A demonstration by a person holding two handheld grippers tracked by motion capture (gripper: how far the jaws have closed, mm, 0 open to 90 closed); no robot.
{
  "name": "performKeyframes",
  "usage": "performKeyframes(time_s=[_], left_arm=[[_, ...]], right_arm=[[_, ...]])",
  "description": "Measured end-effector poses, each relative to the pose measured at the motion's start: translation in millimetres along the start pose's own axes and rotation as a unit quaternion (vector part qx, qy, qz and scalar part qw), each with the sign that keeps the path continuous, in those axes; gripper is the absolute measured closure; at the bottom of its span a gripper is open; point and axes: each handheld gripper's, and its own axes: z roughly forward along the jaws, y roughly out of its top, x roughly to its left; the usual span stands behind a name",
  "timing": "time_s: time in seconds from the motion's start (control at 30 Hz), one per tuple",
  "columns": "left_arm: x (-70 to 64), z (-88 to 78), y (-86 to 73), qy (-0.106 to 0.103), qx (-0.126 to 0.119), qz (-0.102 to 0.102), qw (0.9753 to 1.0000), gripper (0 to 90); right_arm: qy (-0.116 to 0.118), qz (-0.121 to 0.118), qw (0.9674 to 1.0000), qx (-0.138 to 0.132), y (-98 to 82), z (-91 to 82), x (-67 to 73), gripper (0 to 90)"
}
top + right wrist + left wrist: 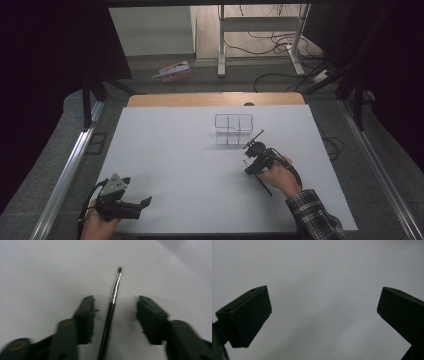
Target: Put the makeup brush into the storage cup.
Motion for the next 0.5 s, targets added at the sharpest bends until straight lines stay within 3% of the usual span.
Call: performKeyframes(time_s=[0.1, 0.27, 0.5], left_arm=[[-0.2, 0.1, 0.0, -0.001, 0.0, 0.001, 1.0, 0.1], [0.1, 0.2, -0.1, -0.001, 0.001, 0.001, 1.0, 0.2], [0.0, 0.3, 0.2, 0.001, 0.0, 0.001, 1.0, 0.2]], right_arm=[[0.005, 0.01, 0.9998, 0.019, 2.7, -1.4, -2.5, 84.7], [0.017, 0.021, 0.9994, 0.023, 3.0, -1.4, -6.4, 85.2], [0.037, 0.037, 0.9986, 0.004, -2.4, -2.8, -12.7, 85.1]])
